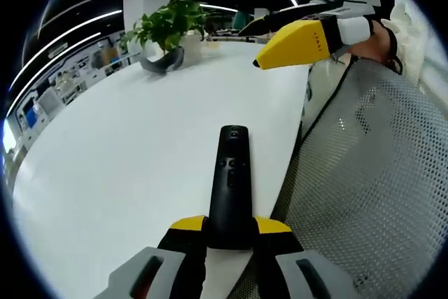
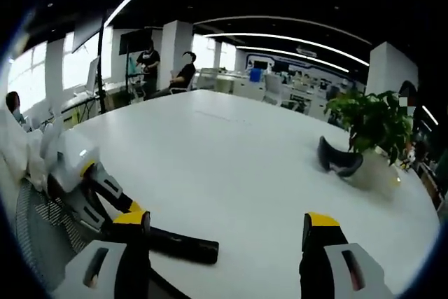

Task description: Press the specified remote control buttons in sequence, fully releasing each button before pressing the next.

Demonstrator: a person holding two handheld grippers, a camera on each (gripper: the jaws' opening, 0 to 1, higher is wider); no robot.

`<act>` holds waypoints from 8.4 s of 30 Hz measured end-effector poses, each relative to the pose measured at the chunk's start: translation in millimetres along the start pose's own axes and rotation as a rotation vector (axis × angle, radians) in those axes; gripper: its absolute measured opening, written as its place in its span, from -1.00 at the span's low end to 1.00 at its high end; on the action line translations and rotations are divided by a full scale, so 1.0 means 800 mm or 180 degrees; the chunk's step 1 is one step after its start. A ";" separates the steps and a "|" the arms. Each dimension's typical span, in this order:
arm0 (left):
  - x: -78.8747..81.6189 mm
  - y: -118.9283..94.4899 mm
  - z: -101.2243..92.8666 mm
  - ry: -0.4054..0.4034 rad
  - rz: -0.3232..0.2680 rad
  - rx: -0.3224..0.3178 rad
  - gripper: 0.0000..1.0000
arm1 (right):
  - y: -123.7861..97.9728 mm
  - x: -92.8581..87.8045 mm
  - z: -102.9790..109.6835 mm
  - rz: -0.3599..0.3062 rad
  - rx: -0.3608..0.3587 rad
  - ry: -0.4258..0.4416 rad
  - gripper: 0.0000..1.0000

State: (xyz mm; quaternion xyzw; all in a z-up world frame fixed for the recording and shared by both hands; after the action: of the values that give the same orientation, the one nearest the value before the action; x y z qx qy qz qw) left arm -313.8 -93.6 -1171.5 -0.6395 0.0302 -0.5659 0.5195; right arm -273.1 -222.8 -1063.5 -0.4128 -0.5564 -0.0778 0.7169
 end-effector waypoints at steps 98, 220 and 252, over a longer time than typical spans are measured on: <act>0.097 0.142 0.282 0.1817 0.0544 0.0057 -0.54 | 0.016 0.005 0.009 0.0039 0.0179 0.0044 0.67; 0.084 -0.142 0.177 -0.1278 -0.1016 0.1660 0.88 | 0.006 0.026 0.015 -0.0304 0.0211 -0.0058 0.68; 0.016 -0.163 0.198 -0.1457 -0.1206 0.2495 1.00 | 0.003 0.025 0.005 -0.0295 0.0037 0.0108 0.98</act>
State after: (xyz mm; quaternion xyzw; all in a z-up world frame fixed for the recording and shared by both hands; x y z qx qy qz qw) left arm -261.6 57.8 -1043.2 -0.4981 -0.4169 -0.4641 0.6022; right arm -267.6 -211.5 -1047.4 -0.3811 -0.5631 -0.1147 0.7243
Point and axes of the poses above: the point that each gripper's makers call its tool centre point, and the gripper's own axes: y roughly forward along the fingers, z roughly to its left, x roughly out of its top, the point moved 3 cm from there along -y, roughly backward along the fingers, and after that the axes turned 15 degrees about x, right-handed, at the moved point
